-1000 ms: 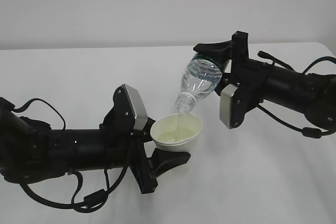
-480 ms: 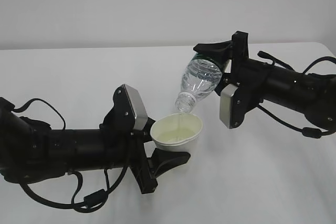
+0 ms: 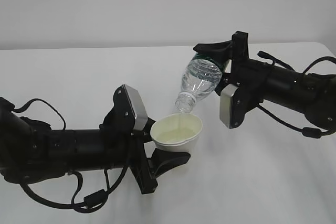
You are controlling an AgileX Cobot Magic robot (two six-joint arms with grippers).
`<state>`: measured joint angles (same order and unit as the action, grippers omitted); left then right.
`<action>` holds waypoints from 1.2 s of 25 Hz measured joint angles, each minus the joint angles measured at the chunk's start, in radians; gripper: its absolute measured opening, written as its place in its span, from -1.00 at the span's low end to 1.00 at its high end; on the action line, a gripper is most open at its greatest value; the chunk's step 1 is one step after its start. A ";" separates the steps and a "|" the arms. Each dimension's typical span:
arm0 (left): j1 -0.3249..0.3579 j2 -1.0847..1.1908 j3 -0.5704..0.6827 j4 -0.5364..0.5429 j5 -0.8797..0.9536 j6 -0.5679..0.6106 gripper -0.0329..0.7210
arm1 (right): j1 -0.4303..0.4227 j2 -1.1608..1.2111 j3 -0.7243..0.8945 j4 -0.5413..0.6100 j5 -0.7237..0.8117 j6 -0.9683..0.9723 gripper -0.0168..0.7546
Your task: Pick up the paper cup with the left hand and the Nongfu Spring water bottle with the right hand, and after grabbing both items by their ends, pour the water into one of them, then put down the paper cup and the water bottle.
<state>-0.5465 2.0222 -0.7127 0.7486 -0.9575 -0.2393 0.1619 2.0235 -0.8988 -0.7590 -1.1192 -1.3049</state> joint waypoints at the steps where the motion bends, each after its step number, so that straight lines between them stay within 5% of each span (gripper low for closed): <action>1: 0.000 0.000 0.000 0.000 0.000 0.000 0.25 | 0.000 0.000 0.000 0.000 0.000 0.000 0.25; 30: 0.000 0.001 0.000 0.000 0.000 0.000 0.25 | 0.000 0.000 0.000 0.000 -0.002 -0.014 0.25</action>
<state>-0.5465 2.0229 -0.7127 0.7486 -0.9575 -0.2393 0.1619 2.0235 -0.8988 -0.7590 -1.1213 -1.3186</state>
